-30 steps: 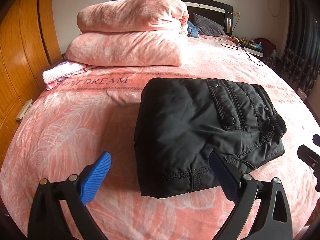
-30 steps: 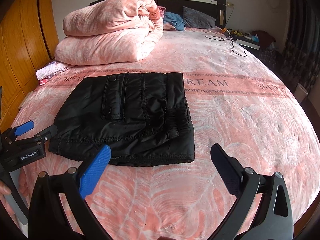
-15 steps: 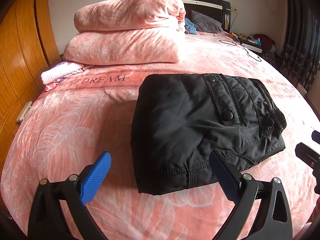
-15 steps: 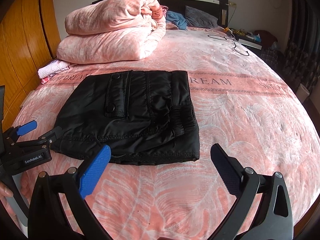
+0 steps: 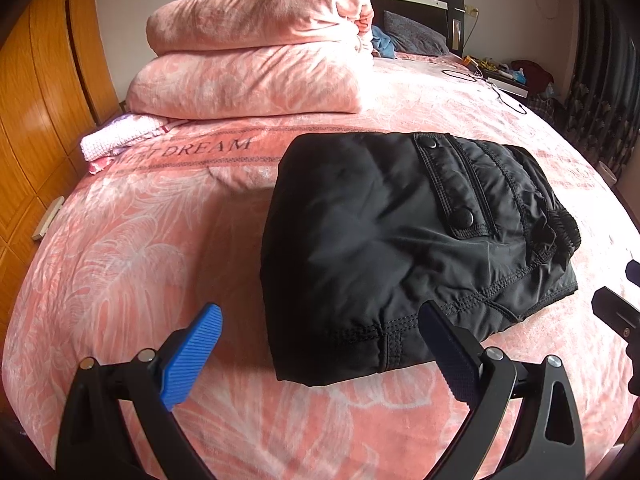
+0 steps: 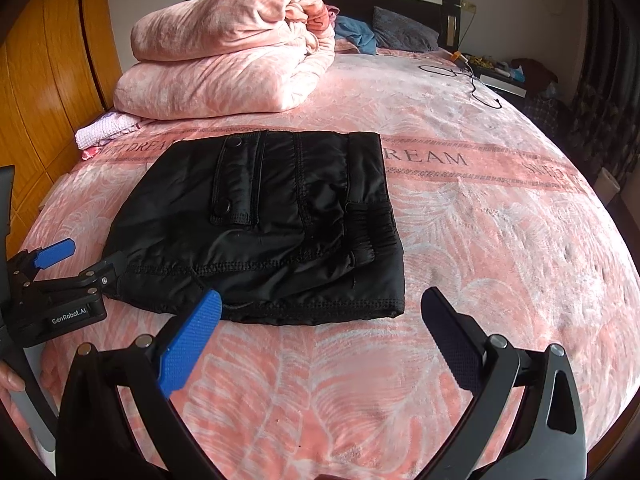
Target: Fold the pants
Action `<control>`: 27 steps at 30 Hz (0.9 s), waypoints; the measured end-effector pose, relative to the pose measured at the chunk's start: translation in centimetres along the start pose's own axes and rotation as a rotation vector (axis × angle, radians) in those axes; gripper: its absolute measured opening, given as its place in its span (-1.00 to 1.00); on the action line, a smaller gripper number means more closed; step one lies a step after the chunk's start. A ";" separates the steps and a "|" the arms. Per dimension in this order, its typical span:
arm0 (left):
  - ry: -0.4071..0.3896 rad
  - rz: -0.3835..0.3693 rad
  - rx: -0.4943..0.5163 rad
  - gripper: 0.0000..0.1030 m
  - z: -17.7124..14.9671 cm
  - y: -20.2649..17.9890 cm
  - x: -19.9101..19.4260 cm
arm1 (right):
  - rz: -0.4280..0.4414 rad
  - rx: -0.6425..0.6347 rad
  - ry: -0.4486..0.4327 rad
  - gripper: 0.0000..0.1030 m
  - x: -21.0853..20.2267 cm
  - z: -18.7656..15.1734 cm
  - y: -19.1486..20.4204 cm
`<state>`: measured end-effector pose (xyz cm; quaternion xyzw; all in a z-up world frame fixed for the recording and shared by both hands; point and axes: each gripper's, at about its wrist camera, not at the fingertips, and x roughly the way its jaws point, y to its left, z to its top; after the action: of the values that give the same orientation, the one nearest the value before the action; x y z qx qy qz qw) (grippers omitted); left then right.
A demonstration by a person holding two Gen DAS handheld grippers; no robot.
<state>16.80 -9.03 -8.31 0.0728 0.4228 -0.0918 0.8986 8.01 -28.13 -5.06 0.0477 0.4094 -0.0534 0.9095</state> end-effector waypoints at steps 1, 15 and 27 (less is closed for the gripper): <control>0.001 -0.001 0.000 0.92 0.0 0.0 0.0 | 0.000 -0.001 0.002 0.94 0.0 0.0 0.0; 0.012 -0.001 0.005 0.92 -0.2 0.0 0.4 | 0.004 0.000 0.006 0.94 0.2 0.0 0.1; 0.014 -0.002 0.008 0.92 -0.2 0.0 0.5 | 0.013 0.000 0.013 0.94 0.5 -0.1 0.2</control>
<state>16.97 -9.06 -8.85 0.0766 0.4288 -0.0942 0.8952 8.26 -27.97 -5.49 0.0506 0.4152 -0.0468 0.9071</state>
